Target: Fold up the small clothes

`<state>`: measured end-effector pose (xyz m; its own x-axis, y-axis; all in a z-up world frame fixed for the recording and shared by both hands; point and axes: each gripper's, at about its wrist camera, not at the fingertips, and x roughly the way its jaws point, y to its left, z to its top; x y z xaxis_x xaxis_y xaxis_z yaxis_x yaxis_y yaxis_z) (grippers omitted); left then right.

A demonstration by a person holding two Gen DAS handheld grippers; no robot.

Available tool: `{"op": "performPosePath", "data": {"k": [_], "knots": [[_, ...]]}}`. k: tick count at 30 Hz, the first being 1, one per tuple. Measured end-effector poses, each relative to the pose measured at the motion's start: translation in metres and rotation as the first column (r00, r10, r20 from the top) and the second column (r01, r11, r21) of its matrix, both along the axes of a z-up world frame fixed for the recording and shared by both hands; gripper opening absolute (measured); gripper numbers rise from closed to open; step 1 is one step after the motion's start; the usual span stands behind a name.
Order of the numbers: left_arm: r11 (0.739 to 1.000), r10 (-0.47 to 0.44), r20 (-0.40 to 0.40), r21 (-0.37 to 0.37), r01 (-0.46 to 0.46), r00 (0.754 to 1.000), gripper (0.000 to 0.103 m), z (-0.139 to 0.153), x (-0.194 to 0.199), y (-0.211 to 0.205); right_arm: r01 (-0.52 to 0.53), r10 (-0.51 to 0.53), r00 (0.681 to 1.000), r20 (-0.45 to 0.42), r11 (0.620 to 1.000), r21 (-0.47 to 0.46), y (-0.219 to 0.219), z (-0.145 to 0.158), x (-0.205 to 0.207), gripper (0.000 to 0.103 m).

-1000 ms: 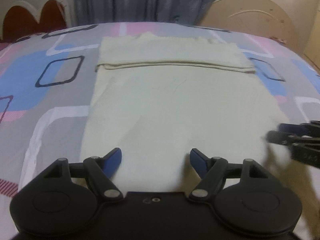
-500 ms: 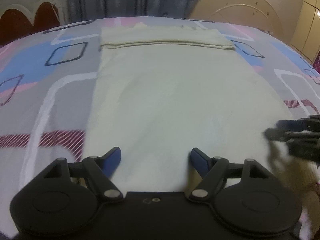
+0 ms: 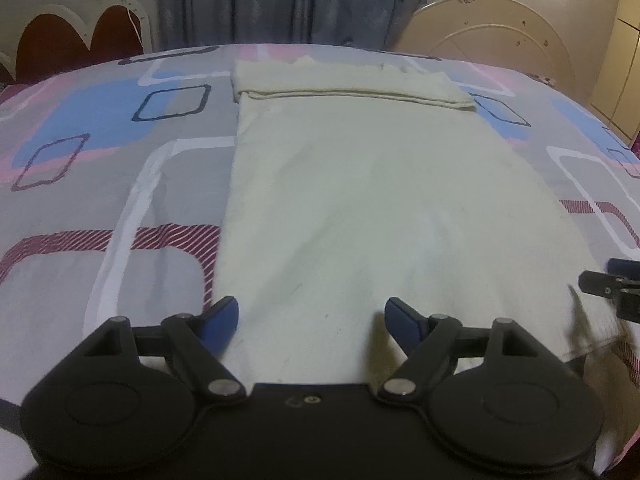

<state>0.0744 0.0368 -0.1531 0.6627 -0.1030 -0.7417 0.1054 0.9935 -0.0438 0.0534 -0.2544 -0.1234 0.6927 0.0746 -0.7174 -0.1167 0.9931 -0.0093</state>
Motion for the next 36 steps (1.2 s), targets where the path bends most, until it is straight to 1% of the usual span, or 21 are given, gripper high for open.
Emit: {"op": "performPosePath", "data": {"k": [1,2,9,13,15,17,19,22,24,25,26,27,29,30,32,33,34,35,36], "knots": [[1.000,0.003,0.003,0.001,-0.003,1.000,0.080,0.001,-0.002,0.001,0.011,-0.011,1.000,0.007,1.000,0.001,-0.002,0.001,-0.003,0.059],[1.000,0.009,0.005,0.002,-0.009,1.000,0.080,0.002,-0.003,0.003,0.017,-0.017,1.000,0.013,1.000,0.000,-0.004,0.003,-0.005,0.060],[0.999,0.045,-0.001,-0.005,-0.045,0.999,0.081,0.003,-0.005,0.015,0.072,-0.072,0.997,0.005,0.997,-0.001,-0.022,0.002,-0.012,0.060],[0.998,0.063,-0.002,0.004,-0.063,0.998,0.080,0.001,-0.006,0.022,0.107,-0.107,0.994,-0.011,0.994,0.024,-0.035,-0.003,-0.011,0.060],[0.997,0.076,-0.019,-0.002,-0.076,0.997,0.077,-0.003,-0.005,0.027,0.112,-0.112,0.994,-0.020,0.993,0.024,-0.039,-0.005,-0.008,0.060],[0.997,0.077,-0.049,-0.020,-0.078,0.996,0.069,-0.008,-0.003,0.032,0.117,-0.116,0.993,-0.026,0.993,0.028,-0.043,-0.007,-0.007,0.060],[0.995,0.083,-0.077,-0.052,-0.087,0.994,0.067,-0.012,-0.004,0.038,0.116,-0.115,0.993,-0.036,0.992,0.039,-0.046,-0.009,-0.007,0.060],[0.993,0.083,-0.085,-0.073,-0.090,0.993,0.065,-0.013,-0.009,0.041,0.118,-0.114,0.992,-0.056,0.991,0.067,-0.052,-0.014,-0.006,0.060],[0.993,0.079,-0.090,-0.078,-0.086,0.993,0.061,-0.012,-0.011,0.042,0.120,-0.114,0.991,-0.063,0.989,0.087,-0.054,-0.015,-0.007,0.060],[0.992,0.079,-0.093,-0.087,-0.087,0.992,0.056,-0.012,-0.012,0.042,0.116,-0.110,0.992,-0.066,0.989,0.092,-0.054,-0.015,-0.007,0.060],[0.991,0.081,-0.098,-0.101,-0.091,0.992,0.050,-0.011,-0.013,0.042,0.111,-0.105,0.992,-0.069,0.989,0.097,-0.053,-0.015,-0.008,0.055],[0.988,0.083,-0.106,-0.122,-0.096,0.991,0.048,-0.011,-0.014,0.042,0.106,-0.099,0.992,-0.072,0.989,0.106,-0.052,-0.015,-0.009,0.047],[0.982,0.087,-0.119,-0.156,-0.106,0.989,0.038,-0.011,-0.014,0.042,0.101,-0.093,0.993,-0.075,0.988,0.117,-0.050,-0.014,-0.010,0.040],[0.980,0.088,-0.124,-0.168,-0.109,0.988,0.035,-0.011,-0.014,0.042,0.099,-0.090,0.993,-0.077,0.987,0.123,-0.049,-0.014,-0.010,0.034],[0.975,0.076,-0.139,-0.199,-0.103,0.987,0.022,-0.011,-0.014,0.042,0.094,-0.082,0.993,-0.087,0.985,0.143,-0.046,-0.013,-0.009,0.024],[0.971,0.071,-0.149,-0.217,-0.103,0.986,0.019,-0.011,-0.012,0.043,0.090,-0.078,0.993,-0.091,0.986,0.142,-0.044,-0.013,-0.008,0.020],[0.966,0.068,-0.157,-0.238,-0.104,0.985,0.012,-0.011,-0.011,0.045,0.083,-0.070,0.993,-0.095,0.987,0.141,-0.043,-0.012,-0.008,0.018],[0.960,0.065,-0.163,-0.260,-0.107,0.984,0.008,-0.011,-0.009,0.046,0.076,-0.062,0.993,-0.100,0.986,0.147,-0.042,-0.011,-0.006,0.013],[0.953,0.066,-0.166,-0.281,-0.112,0.984,0.008,-0.010,-0.008,0.048,0.075,-0.057,0.992,-0.108,0.984,0.163,-0.042,-0.011,-0.005,0.009]]}}
